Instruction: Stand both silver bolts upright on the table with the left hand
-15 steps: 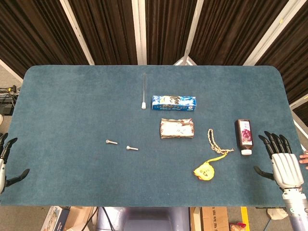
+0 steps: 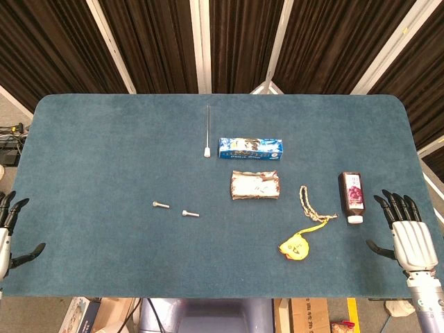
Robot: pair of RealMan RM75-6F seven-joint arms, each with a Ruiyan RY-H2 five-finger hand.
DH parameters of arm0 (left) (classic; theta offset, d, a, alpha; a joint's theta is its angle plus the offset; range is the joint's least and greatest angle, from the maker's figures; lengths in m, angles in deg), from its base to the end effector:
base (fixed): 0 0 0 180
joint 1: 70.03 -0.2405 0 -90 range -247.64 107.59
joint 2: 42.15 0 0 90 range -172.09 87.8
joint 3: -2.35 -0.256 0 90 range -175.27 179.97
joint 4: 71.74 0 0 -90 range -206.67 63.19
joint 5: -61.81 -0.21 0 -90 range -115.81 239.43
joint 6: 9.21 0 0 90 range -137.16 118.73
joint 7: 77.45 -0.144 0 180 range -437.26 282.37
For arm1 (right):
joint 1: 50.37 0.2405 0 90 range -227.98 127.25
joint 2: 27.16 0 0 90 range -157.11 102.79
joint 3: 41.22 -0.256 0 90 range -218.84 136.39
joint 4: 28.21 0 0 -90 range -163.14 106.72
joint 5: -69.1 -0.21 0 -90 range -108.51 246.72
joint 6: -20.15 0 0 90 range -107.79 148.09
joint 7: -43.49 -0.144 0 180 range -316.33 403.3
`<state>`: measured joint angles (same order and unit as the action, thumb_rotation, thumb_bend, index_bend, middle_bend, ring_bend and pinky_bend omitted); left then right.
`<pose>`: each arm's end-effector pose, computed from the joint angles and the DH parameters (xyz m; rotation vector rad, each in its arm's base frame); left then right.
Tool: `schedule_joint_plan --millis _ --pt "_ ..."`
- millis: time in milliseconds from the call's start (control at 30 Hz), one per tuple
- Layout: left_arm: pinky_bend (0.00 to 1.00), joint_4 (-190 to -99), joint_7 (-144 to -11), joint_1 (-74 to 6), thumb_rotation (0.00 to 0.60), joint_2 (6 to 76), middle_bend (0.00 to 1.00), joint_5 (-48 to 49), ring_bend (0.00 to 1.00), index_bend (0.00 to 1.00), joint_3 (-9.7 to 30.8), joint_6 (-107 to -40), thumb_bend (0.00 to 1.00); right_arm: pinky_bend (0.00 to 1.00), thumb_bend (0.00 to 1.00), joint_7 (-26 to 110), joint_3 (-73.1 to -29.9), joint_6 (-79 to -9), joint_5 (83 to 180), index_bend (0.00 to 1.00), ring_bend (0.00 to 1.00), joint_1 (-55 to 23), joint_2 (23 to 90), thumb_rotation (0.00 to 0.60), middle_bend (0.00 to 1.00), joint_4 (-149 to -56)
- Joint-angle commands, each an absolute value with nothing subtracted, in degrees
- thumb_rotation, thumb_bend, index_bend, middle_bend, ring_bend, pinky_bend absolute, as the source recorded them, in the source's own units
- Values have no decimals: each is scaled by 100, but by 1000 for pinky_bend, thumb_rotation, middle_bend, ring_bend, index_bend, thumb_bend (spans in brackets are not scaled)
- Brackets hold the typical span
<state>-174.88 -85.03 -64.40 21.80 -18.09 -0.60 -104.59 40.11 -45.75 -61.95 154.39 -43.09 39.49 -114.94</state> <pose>-0.2872 0.1598 0.1607 -1.2458 -0.9294 -0.9081 -0.3207 -0.2020 0.1527 1.3971 -0.9054 0.9247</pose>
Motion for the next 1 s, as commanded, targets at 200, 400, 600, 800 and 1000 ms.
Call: schedule_joint_plan --millis 200,400,600,800,1000 --pt "0 -17407 -8661 -6456 600 2305 0 -1920 0 185 60 -10297 261 0 154 3982 -4590 -6146 15355 145 57 -4316 3897 600 91 -11535" --pt "0 -17092 -8869 -6196 600 2463 5 -1710 0 210 383 -9881 260 0 153 3968 -4607 -6195 15329 145 57 -4345 3875 600 91 -11570" --pt "0 -17263 -9641 -5228 600 2348 12 -1047 0 239 928 -8475 260 0 153 4022 -4606 -6142 15298 145 57 -4326 3905 600 91 -11566" --pt "0 -17500 -10775 -4338 600 2524 17 101 0 260 1372 -7502 261 0 154 4112 -4606 -6122 15273 145 57 -4318 3935 600 91 -11576" --pt "0 -17280 -12057 -3543 600 3297 19 982 0 281 1469 -7244 266 0 154 4089 -4631 -6136 15219 145 57 -4335 3915 600 91 -11578"
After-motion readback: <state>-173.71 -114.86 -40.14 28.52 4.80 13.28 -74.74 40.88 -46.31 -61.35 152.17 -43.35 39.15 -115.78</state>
